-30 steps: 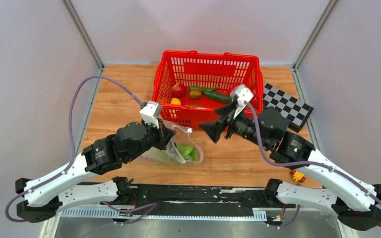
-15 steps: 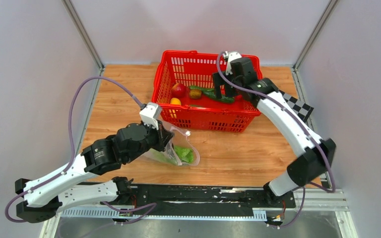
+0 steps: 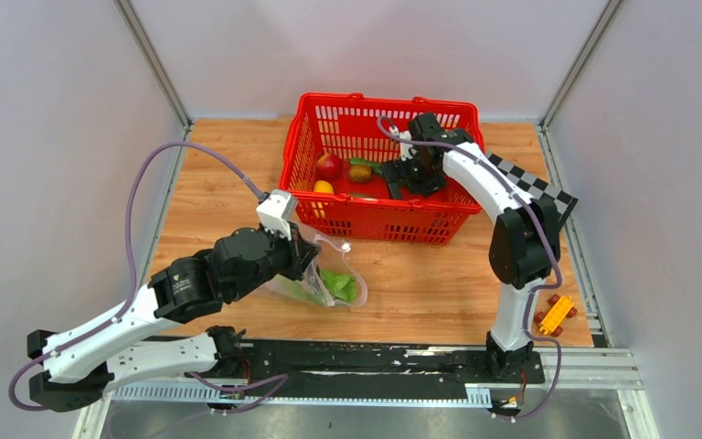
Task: Place the food in the zip-top bag and seal the zipper
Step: Pick up the fake fruit from the bin.
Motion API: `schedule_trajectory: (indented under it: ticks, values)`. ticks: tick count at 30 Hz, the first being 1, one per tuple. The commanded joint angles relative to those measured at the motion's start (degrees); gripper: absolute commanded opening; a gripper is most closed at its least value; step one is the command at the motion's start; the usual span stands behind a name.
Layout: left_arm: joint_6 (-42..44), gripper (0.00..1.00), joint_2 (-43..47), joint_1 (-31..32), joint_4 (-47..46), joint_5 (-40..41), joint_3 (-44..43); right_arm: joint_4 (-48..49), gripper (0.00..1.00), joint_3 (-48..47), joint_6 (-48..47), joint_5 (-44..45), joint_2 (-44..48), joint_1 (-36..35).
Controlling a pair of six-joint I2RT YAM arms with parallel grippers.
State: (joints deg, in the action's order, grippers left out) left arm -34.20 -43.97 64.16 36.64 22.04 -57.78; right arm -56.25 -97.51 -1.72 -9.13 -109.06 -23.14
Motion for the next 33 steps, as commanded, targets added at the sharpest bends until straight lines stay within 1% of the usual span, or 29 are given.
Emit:
schedule_trajectory:
  ticks: [1,3,8,10,12,14,17,18,19,20,23,25,26,29,33]
  values:
    - [0.1,0.00,-0.7,0.3,-2.0,-0.8,-0.7,-6.0,1.00,-5.2,-5.2,-2.3,-4.8,0.0]
    - [0.3,0.00,-1.0,0.3,-1.9,-1.2,-0.8,-6.4,1.00,-5.8,-5.8,-1.1,-6.8,0.2]
    - [0.1,0.00,-1.0,0.3,-1.6,-1.3,-0.6,-6.8,1.00,-6.4,-7.6,-4.3,-9.6,1.1]
    - [0.1,0.00,-0.8,0.3,-1.7,-1.1,-0.4,-7.3,0.98,-6.3,-8.5,-6.1,-10.5,1.3]
    - [0.1,0.00,-0.7,0.3,-1.5,-1.1,-0.4,-7.3,0.98,-6.0,-8.7,-5.6,-11.2,1.4]
    - [0.2,0.00,-0.6,0.3,-1.5,-0.9,-0.3,-6.8,0.95,-5.6,-8.4,-5.3,-12.1,1.4]
    - [0.3,0.00,-0.6,0.3,-1.6,-0.8,-0.5,-6.4,0.83,-5.8,-7.7,-5.4,-12.9,1.6]
    - [0.3,0.00,-0.5,0.3,-1.6,-0.8,-0.4,-6.0,0.77,-5.8,-7.5,-5.7,-12.7,1.6]
    - [0.3,0.00,-0.5,0.3,-1.6,-0.9,-0.5,-5.6,0.73,-5.8,-7.3,-6.1,-12.4,1.7]
    - [0.2,0.00,-0.5,0.3,-1.5,-0.9,-0.5,-5.0,0.71,-5.8,-6.8,-6.3,-11.9,1.8]
    - [0.1,0.00,-0.5,0.3,-1.4,-1.0,-0.4,-3.4,0.57,-5.5,-6.0,-7.1,-9.5,1.9]
    - [0.0,0.00,-0.4,0.3,-1.5,-1.0,-0.3,-2.3,0.42,-4.8,-5.6,-8.8,-6.6,1.9]
    - [0.0,0.00,-0.3,0.3,-1.6,-1.0,-0.2,-1.4,0.39,-3.9,-5.4,-9.5,-4.9,1.9]
    - [-0.2,0.00,-0.3,0.3,-2.0,-0.9,0.2,1.1,0.37,-0.7,-4.2,-9.5,0.3,1.9]
    - [0.1,0.00,-0.9,0.3,-2.2,-1.1,-0.1,6.5,0.36,4.4,-2.2,-6.8,8.3,1.9]
